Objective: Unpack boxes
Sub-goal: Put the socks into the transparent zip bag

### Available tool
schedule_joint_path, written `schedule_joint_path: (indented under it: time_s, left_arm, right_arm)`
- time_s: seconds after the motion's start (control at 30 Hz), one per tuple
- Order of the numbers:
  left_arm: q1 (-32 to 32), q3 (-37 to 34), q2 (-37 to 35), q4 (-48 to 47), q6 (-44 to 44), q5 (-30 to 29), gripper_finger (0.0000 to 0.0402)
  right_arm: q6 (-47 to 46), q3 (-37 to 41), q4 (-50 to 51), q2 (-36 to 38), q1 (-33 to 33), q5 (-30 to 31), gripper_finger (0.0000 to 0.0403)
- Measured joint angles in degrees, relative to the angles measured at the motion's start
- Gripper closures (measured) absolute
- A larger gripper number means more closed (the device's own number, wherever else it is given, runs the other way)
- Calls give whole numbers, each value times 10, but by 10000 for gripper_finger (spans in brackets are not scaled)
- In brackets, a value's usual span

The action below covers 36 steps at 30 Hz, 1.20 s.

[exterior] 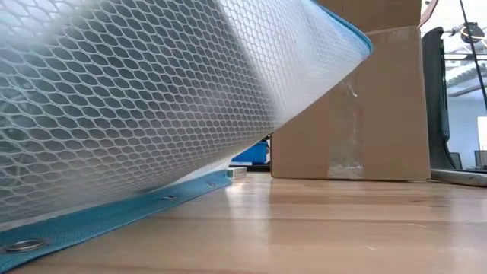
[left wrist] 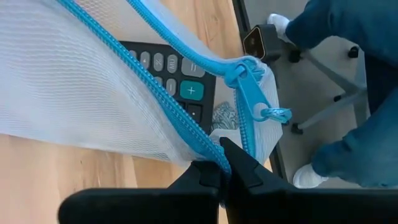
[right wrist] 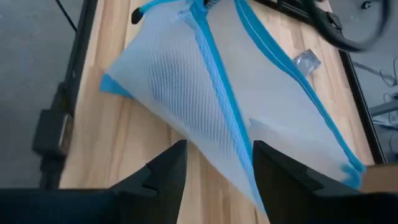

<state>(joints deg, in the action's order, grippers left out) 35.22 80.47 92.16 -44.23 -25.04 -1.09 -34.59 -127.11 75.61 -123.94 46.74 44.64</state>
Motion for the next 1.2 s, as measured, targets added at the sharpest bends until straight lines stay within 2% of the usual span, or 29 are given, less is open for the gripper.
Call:
schedule_joint_path:
  time_s: [0.1,0.37,0.57,1.1,1.2]
  left_arm:
    - [0,0,0,6,0,0,401]
    - [0,0,0,22,1,-2,401]
    - [0,0,0,28,3,-6,401]
    - [0,0,-1,46,19,-9,402]
    - [0,0,-1,41,19,-9,402]
  right_arm:
    - [41,0,-47,-14,-16,-3,232]
    - [138,0,-156,-25,-62,-63,232]
    - [160,0,-192,-26,-93,-164,232]
    - [163,0,-169,-68,-127,-175,233]
    - [160,0,-167,-70,-127,-175,249]
